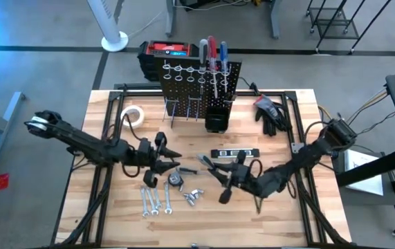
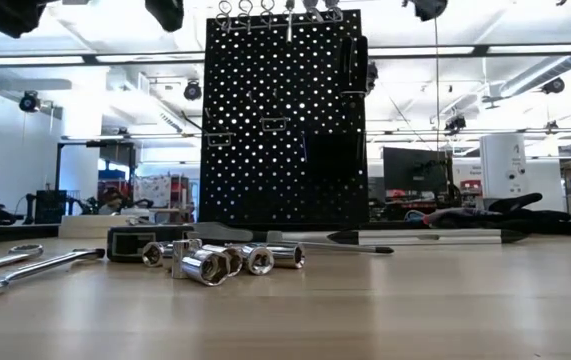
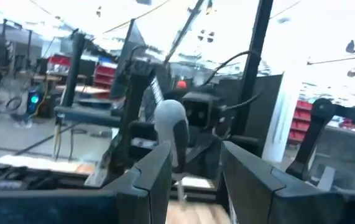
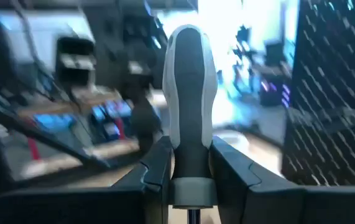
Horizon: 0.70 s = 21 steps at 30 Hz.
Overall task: Hang tools onto peg board
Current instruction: Hang the bit driver handle on the pegboard
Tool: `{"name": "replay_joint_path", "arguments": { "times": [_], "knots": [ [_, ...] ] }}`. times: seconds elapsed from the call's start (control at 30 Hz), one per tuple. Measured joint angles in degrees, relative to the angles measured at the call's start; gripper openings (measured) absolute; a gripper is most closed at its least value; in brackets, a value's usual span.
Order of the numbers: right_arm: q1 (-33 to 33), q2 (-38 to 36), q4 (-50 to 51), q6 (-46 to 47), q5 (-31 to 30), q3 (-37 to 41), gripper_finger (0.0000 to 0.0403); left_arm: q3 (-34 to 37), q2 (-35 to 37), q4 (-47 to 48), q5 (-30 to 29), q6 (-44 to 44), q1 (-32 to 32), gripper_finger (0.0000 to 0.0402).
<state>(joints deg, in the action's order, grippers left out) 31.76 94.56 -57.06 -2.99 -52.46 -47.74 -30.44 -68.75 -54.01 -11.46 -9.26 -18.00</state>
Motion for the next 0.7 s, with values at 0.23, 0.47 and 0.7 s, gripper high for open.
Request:
{"name": "replay_joint_path", "arguments": {
  "times": [0.23,0.47,0.7],
  "knots": [
    [-3.69,2.11,-9.4,-2.69,3.52,1.39,0.007,-7.88,-8.46,0.68,-0.62,0.71,0.38,0.0154],
    [-5.44,3.6,-11.8,-1.1,5.08,1.46,0.007,-17.86,-13.69,11.25,-10.35,1.8,0.55,0.0171],
    [-5.47,3.63,-12.61,-2.62,4.11,1.46,0.007,-22.93,-15.38,19.27,-13.36,3.07,0.97,0.018]
  ]
}}
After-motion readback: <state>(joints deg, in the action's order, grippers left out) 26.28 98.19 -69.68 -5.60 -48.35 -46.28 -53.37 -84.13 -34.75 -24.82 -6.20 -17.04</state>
